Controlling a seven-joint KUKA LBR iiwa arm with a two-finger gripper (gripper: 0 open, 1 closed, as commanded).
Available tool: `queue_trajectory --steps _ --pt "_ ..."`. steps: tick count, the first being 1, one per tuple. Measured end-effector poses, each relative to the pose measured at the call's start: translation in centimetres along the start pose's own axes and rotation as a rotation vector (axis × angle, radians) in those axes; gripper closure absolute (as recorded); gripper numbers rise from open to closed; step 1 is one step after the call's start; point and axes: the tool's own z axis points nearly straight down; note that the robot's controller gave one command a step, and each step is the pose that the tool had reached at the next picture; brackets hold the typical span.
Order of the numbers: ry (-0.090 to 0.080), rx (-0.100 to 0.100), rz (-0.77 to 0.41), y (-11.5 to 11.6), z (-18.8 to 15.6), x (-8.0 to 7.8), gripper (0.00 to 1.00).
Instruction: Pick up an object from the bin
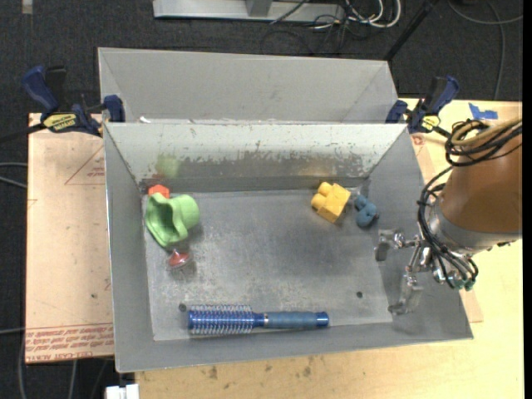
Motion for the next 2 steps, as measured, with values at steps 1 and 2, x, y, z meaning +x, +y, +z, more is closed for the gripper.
queue_trajectory --steps 1,2 --pt "-0.011 -0.003 0.024 6.5 3.9 -9.3 0.0" --pt "-0.017 0.007 -0.02 -2.5 1.2 -13.2 0.0"
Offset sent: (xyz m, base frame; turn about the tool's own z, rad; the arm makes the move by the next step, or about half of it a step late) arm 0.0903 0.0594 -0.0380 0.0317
